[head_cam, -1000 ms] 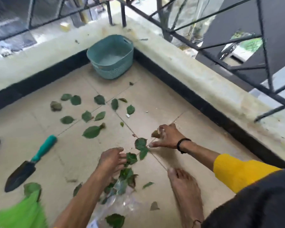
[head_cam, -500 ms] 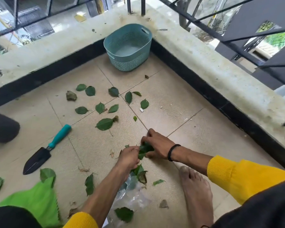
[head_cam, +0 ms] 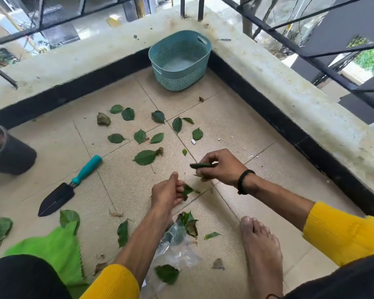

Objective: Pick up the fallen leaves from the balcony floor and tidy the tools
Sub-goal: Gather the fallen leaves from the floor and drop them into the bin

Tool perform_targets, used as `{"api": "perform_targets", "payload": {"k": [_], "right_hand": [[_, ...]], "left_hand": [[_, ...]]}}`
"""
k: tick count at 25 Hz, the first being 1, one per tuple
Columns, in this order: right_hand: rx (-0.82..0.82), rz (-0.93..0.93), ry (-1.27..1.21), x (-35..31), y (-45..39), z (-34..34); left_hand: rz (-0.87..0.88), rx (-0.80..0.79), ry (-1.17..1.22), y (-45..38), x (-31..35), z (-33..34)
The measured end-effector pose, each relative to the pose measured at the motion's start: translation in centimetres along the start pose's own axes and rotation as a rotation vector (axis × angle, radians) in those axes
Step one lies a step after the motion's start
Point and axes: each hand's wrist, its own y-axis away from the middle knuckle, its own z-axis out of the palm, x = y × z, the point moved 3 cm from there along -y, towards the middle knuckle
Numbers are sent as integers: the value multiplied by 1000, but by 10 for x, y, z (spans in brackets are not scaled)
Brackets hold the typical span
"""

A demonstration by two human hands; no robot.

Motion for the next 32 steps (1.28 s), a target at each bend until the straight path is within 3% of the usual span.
{"api": "perform_targets", "payload": {"k": [2, 4, 7, 9, 11, 19, 22, 24, 29, 32], "right_hand": [[-24, -55, -98, -33, 5, -3], [-60, -118, -29, -65, 9, -2], [-60, -277, 418, -102, 13, 5], [-25, -365, 662, -111, 15, 11], [-55, -376, 736, -110, 16, 20], [-427, -441, 1118, -135, 22, 60], [-485, -274, 1055, -171, -12, 25], [-420, -128, 970, -182, -66, -6], [55, -9, 1122, -120, -212, -74], [52, 82, 1057, -63, -247, -73]], "left_hand": [[-121, -81, 327, 4, 8, 3], [-193, -240, 615, 9, 21, 8], [-181, -431, 852, 19, 31, 13], [-171, -460, 931, 23, 27, 18], [-167, -469, 961, 23, 19, 22], [-216, -522, 1047, 7, 2, 8], [-163, -529, 1119, 0, 18, 11], [-136, -533, 1155, -7, 32, 14], [-60, -539, 1258, -29, 44, 16], [-69, -498, 1260, -39, 28, 13]]}}
